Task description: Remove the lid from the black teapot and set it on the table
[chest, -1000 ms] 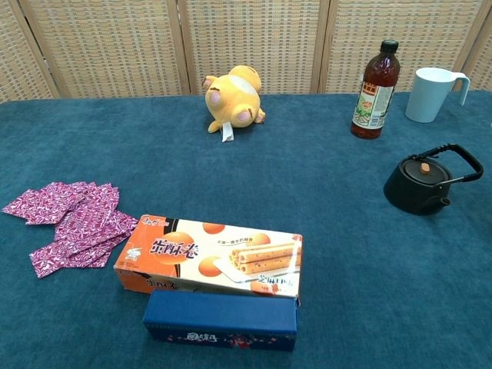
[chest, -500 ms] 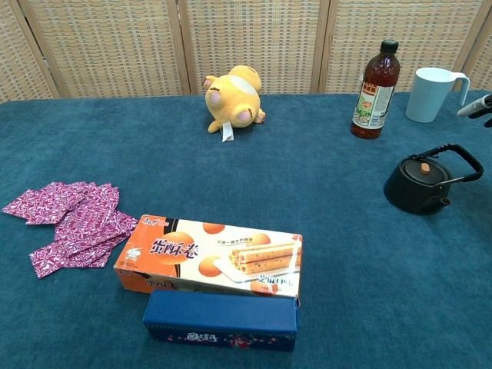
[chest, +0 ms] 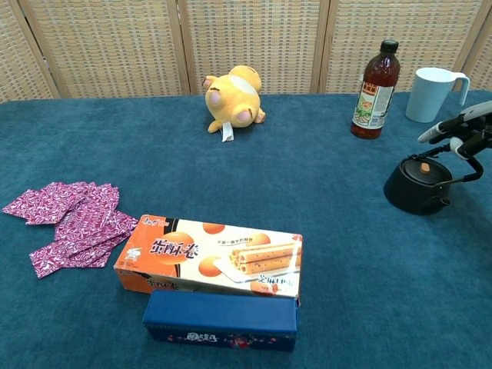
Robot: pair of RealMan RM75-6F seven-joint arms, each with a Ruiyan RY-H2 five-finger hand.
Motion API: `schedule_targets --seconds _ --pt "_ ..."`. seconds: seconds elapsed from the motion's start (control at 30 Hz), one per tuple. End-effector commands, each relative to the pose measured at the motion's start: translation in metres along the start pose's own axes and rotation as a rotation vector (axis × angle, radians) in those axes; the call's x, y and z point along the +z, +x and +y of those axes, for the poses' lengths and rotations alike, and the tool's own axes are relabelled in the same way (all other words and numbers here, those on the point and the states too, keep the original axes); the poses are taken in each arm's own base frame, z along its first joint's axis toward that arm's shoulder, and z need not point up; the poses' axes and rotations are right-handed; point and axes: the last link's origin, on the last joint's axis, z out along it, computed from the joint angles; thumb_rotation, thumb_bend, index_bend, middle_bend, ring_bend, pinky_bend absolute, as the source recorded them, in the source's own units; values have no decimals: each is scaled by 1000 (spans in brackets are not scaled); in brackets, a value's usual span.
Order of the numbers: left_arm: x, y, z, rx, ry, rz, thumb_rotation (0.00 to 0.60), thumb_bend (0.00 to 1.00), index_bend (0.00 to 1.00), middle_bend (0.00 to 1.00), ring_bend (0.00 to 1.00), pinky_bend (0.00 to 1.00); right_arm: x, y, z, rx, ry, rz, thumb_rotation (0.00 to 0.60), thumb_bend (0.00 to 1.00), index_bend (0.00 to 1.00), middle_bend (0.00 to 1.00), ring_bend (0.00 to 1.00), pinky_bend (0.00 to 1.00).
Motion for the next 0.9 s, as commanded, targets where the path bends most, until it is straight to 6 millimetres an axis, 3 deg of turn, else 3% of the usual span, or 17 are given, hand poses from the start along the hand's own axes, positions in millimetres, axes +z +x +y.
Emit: schedule_targets --seconds 0.03,0.53,0.9 --pt "0 0 0 -1 1 -1 600 106 0 0 0 0 1 -5 -4 -8 5 -13 600 1000 0 82 3 23" --pt "1 0 -1 -5 4 -4 600 105 0 0 0 0 1 -31 -39 -43 110 -65 600 1000 0 89 10 23" --pt "2 0 -3 -11 10 -9 600 106 0 0 0 0 -14 -61 -74 -168 230 -129 600 1000 0 92 12 22"
